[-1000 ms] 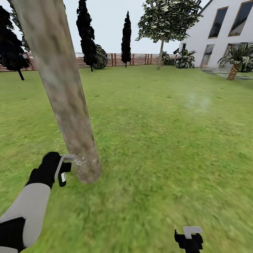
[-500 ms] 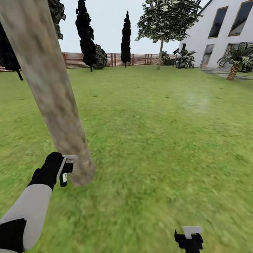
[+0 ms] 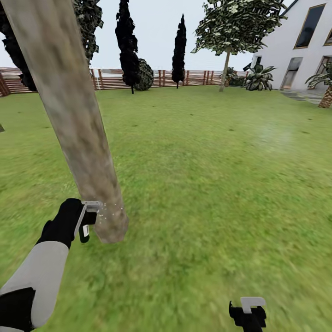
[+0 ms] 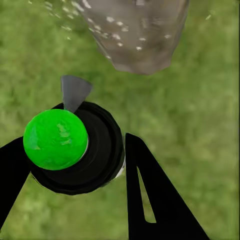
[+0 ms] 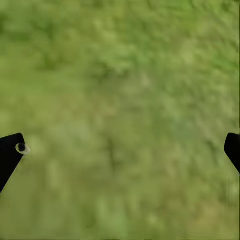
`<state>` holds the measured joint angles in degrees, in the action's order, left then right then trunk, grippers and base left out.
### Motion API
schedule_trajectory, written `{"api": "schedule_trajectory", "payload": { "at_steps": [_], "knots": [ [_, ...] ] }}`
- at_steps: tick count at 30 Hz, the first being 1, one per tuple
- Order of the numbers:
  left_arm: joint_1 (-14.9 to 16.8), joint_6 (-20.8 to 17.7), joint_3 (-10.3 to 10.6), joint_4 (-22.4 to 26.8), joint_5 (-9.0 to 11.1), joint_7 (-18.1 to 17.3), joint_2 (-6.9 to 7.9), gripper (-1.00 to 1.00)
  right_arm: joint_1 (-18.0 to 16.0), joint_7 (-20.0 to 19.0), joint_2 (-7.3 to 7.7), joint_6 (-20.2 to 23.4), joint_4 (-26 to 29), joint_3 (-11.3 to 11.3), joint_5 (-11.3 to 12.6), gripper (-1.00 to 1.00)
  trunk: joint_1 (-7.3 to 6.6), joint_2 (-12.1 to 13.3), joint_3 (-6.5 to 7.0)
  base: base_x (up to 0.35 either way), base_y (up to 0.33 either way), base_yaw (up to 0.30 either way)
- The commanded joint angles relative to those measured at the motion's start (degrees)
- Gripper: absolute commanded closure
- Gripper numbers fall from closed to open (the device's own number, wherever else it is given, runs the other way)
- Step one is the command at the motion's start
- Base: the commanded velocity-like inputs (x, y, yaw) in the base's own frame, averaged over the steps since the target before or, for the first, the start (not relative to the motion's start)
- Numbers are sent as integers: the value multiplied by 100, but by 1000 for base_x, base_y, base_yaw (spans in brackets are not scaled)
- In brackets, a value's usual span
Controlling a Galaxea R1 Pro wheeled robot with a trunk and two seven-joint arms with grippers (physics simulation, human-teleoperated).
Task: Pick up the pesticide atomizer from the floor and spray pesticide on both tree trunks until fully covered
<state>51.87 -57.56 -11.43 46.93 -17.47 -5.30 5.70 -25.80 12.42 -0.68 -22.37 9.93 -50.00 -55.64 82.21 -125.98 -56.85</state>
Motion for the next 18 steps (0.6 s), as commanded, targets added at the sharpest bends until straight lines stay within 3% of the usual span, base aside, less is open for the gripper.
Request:
{"api": "schedule_trajectory", "payload": {
  "at_steps": [1, 6, 18],
  "knots": [
    [5, -18, -6, 7, -64, -59, 0, 100, -4, 24, -3, -13, 0, -38, -61, -100, 2, -2, -5, 191, -1, 9],
    [2, -14, -21, 34, -64, -59, -6, 100, -4, 24, -3, -13, 0, -44, -61, -100, 2, -2, -5, 63, -52, 1],
    [5, -8, -25, 35, -64, -59, -16, 100, -4, 24, -3, -13, 0, -44, -61, -100, 2, -2, -5, 51, -259, 0]
  ]
}}
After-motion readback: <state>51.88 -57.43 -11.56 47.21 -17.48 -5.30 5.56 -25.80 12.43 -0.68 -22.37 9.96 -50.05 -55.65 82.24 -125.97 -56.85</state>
